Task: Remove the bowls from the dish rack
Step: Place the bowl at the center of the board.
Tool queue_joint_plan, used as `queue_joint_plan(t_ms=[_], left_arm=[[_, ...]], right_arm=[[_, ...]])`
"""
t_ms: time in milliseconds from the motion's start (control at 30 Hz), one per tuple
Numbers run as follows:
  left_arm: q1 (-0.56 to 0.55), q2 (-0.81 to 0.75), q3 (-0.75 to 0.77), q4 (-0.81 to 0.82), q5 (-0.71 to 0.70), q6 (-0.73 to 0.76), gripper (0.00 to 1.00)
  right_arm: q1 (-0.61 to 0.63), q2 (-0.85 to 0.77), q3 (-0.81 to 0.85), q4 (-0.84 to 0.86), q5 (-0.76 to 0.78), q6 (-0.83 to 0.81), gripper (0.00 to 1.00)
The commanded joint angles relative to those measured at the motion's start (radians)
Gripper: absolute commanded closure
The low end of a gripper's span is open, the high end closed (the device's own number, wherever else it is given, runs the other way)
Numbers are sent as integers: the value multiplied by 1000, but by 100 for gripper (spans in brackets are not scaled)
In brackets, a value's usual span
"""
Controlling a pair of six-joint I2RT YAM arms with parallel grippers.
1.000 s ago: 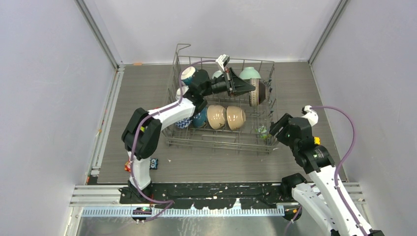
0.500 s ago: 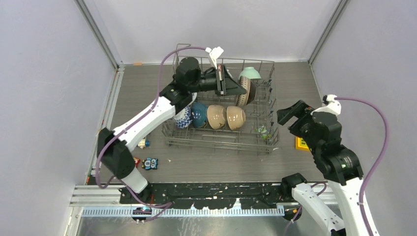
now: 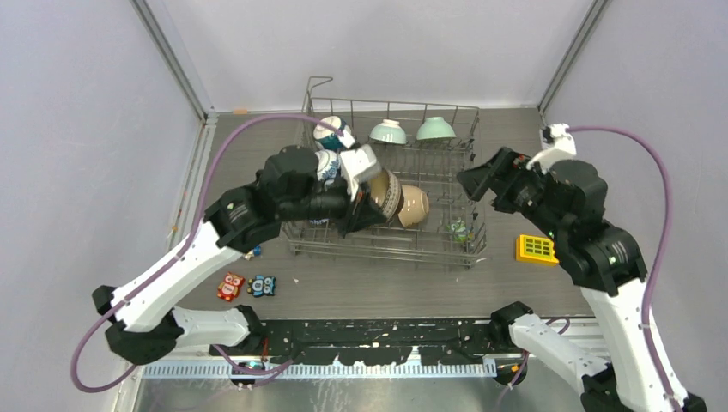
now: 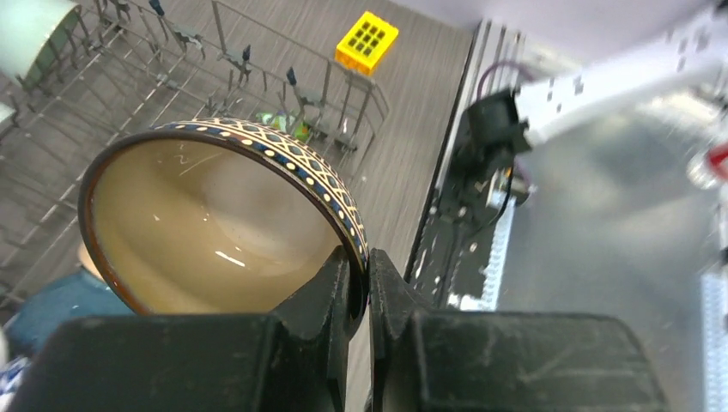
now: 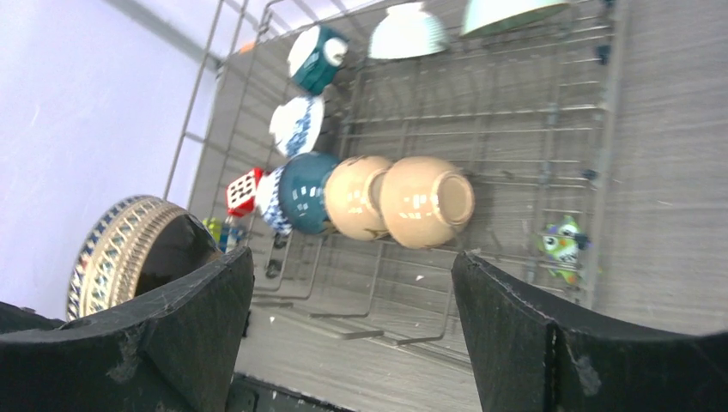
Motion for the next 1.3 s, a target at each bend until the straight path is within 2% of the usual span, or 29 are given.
queue_joint_plan(t_ms=[0, 100, 267, 533, 767, 1000, 1267], left_arm=[[-97, -97, -38, -79, -160, 292, 100], [-170, -105, -65, -143, -257, 387, 100], [-316, -75, -106, -235, -491, 509, 100], [-501, -80, -228, -307, -658, 597, 100], [-595, -62, -207, -356, -697, 683, 100], [-613, -36, -124, -406, -644, 760, 100], [-635, -42, -75, -456, -610, 789, 100]], right_arm=[[52, 115, 125, 24, -159, -94, 12], [89, 193, 200, -18, -182, -112, 13], [186, 337, 360, -177, -120, -175, 16], [289, 399, 513, -327, -13, -208, 17], [421, 456, 562, -457, 22, -223, 21], [570, 503, 523, -425, 23, -187, 30], [728, 600, 586, -441, 115, -176, 38]])
